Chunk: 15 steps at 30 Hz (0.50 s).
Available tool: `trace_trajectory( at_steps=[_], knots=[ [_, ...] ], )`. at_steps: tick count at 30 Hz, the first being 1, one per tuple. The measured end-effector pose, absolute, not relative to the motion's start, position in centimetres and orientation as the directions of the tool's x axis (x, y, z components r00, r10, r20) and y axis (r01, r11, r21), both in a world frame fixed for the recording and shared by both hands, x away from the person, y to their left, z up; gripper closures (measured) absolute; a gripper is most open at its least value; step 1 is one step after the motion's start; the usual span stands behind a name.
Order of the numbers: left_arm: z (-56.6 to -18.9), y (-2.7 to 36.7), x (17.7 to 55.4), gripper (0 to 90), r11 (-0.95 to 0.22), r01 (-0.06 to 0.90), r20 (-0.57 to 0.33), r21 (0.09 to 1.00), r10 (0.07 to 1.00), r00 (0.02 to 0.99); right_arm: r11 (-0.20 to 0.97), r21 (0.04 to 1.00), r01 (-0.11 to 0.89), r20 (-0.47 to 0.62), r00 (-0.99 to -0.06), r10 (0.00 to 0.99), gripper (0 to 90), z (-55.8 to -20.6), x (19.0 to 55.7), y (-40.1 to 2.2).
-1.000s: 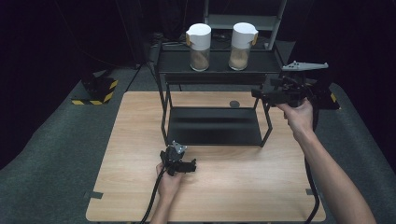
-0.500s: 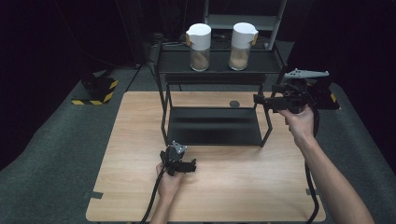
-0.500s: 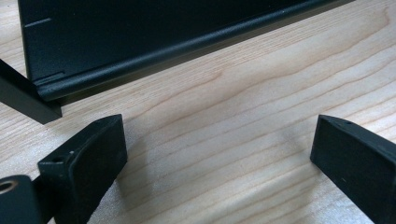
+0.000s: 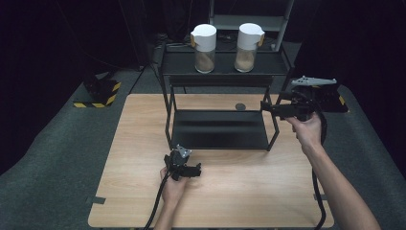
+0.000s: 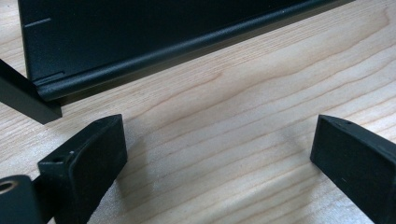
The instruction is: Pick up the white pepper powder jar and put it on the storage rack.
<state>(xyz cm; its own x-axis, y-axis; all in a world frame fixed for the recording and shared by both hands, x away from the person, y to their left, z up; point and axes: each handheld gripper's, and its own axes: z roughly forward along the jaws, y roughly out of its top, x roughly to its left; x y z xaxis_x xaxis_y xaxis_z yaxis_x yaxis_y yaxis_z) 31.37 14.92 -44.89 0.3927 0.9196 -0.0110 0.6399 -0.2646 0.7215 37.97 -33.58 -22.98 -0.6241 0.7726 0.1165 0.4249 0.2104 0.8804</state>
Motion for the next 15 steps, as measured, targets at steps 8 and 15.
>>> trace_trajectory(
  at_steps=[8,15],
  knots=[
    [-44.9,14.9,31.4,3.8,-0.265,0.640,-0.011,0.721,0.920,0.393,0.212,0.876,0.434,0.122,-0.623,0.772,7.3,-23.9,37.9,-33.6],
    [-44.9,14.9,31.4,3.8,-0.265,0.640,-0.011,0.721,0.920,0.393,0.209,0.875,0.438,0.127,-0.623,0.772,7.3,-24.5,37.8,-33.7]
  ],
)
